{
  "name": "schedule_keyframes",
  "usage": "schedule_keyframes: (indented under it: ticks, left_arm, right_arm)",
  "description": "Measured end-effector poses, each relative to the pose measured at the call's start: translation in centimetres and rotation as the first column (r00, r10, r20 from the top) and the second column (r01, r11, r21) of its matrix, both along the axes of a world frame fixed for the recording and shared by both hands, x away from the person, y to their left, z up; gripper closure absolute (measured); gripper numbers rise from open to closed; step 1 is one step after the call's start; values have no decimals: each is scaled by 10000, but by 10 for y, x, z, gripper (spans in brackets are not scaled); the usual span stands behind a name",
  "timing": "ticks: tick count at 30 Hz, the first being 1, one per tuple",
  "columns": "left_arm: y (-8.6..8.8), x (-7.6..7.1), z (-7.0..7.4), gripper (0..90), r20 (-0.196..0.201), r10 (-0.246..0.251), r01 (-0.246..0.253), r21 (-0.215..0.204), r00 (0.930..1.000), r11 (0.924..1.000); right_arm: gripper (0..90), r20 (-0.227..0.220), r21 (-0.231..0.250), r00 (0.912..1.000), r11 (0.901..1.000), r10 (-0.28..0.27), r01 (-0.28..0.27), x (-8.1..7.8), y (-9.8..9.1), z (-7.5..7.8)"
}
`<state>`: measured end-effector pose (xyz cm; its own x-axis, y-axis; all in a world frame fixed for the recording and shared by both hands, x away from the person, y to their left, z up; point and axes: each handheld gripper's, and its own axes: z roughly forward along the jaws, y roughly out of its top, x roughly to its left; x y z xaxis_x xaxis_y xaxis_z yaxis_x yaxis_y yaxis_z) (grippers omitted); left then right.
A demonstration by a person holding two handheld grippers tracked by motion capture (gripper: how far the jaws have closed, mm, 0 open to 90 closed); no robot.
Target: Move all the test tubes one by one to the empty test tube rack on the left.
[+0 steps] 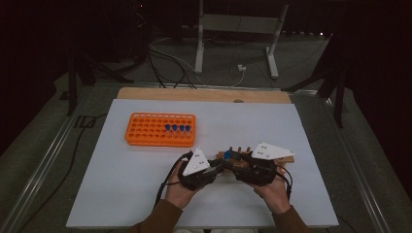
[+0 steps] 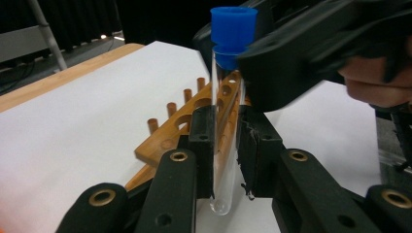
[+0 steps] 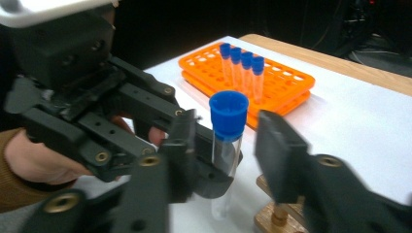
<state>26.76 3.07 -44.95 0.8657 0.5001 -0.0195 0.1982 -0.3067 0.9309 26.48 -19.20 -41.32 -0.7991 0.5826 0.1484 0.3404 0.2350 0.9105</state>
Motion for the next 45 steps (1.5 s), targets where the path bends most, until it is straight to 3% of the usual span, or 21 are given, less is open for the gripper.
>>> schedule_keyframes:
  ticks: [7,11,19,31,39,45]
  left_arm:
    - [10,4,0,782,-97,375,-376,-167,9993,9992]
    - [17,6,1,782,-137,609,-612,-268,9981,9978]
    - [27,10,4,782,-169,970,-976,-373,9951,9945]
    - [47,17,9,783,-128,1573,-1578,-633,9875,9854]
    - [63,21,13,782,-67,2112,-2110,-808,9774,9741]
    - [74,24,15,782,-17,2579,-2571,-830,9662,9628]
  right_arm:
    - [307,79,216,9996,9994,-257,256,2,-4,2]
    - [162,146,155,9977,9977,-666,663,4,-8,2]
    - [40,116,335,9954,9949,-953,948,8,-18,3]
    - [0,157,481,9901,9892,-1391,1382,12,-27,3]
    - [0,219,521,9881,9872,-1522,1509,13,-30,4]
    - [0,185,553,9869,9857,-1602,1590,13,-32,4]
